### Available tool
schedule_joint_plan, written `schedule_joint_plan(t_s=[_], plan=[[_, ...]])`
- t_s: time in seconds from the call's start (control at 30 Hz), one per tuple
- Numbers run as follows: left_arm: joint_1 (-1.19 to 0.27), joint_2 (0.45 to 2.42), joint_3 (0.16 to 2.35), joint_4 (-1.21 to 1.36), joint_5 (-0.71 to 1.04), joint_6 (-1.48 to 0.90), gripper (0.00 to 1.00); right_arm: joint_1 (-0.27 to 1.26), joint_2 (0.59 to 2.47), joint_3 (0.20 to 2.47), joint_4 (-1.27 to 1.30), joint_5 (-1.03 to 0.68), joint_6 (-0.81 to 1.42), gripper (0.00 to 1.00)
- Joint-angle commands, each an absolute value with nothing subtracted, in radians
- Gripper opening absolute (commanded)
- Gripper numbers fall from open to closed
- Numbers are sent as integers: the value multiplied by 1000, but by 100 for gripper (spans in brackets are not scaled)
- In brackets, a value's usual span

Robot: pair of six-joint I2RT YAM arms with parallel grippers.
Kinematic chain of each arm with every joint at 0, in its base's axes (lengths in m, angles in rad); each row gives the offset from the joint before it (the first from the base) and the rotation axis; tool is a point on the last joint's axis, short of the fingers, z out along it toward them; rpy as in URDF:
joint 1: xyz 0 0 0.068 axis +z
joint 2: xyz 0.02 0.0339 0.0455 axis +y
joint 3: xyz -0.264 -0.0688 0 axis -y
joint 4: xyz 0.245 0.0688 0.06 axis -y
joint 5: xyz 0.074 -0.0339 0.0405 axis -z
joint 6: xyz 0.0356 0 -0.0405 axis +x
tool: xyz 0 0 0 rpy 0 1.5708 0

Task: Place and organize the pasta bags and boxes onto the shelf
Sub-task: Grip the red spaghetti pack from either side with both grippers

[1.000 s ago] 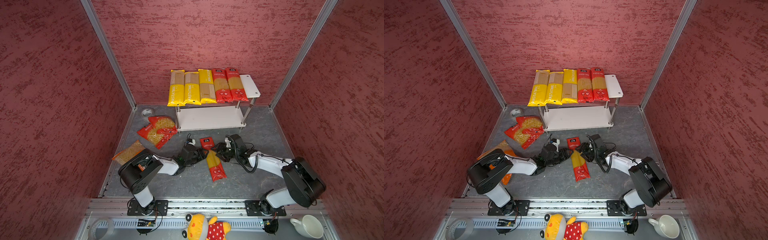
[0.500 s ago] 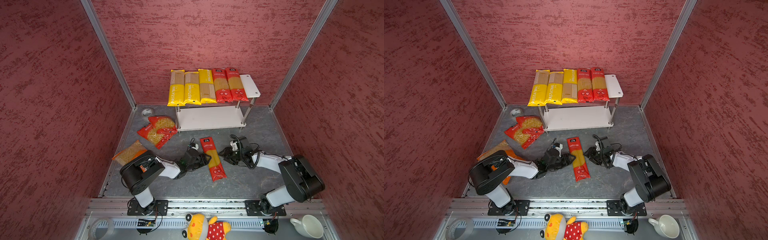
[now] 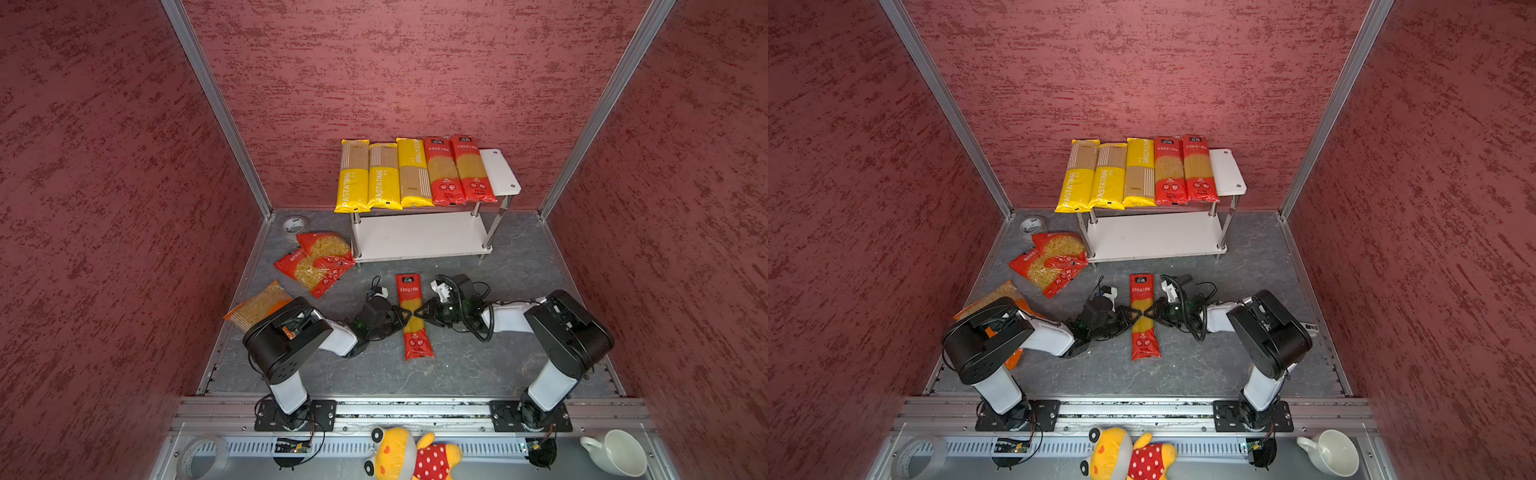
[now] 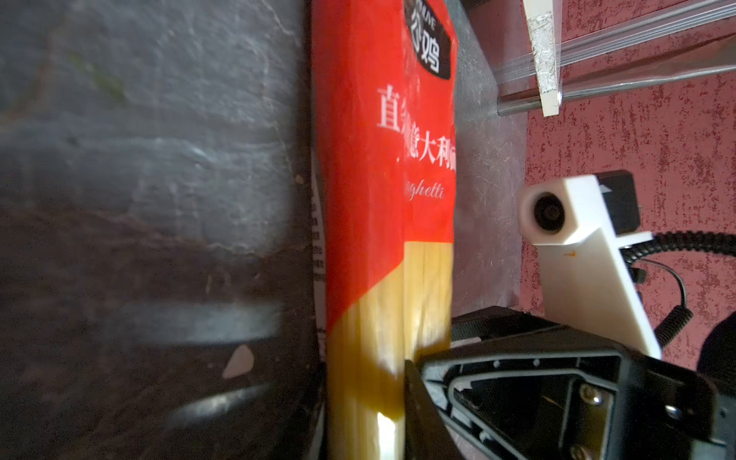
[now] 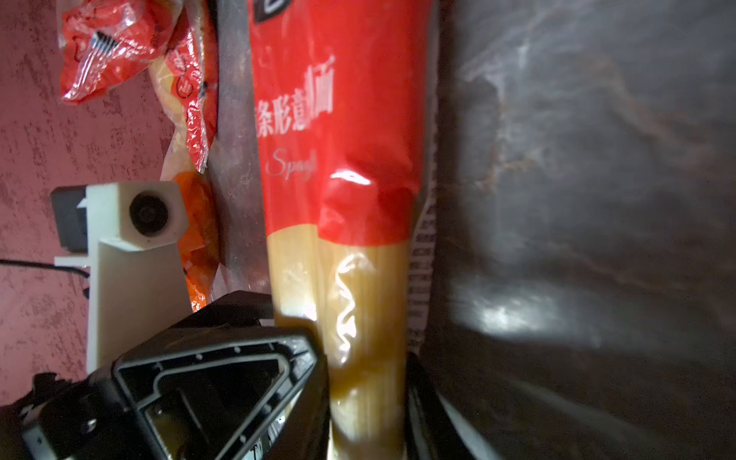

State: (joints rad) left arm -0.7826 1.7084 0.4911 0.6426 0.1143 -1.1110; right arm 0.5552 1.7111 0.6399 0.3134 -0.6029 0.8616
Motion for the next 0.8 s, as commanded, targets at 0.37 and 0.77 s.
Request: schedule_joint_plan(t_s=[0.37,0.77], plan=[[-708,1475,536,378,160,-903,52,600,1519,642,288,-616,811,8],[-481,1049,410,506,353,-679,68,601,1254,729,206,-580,510,2]])
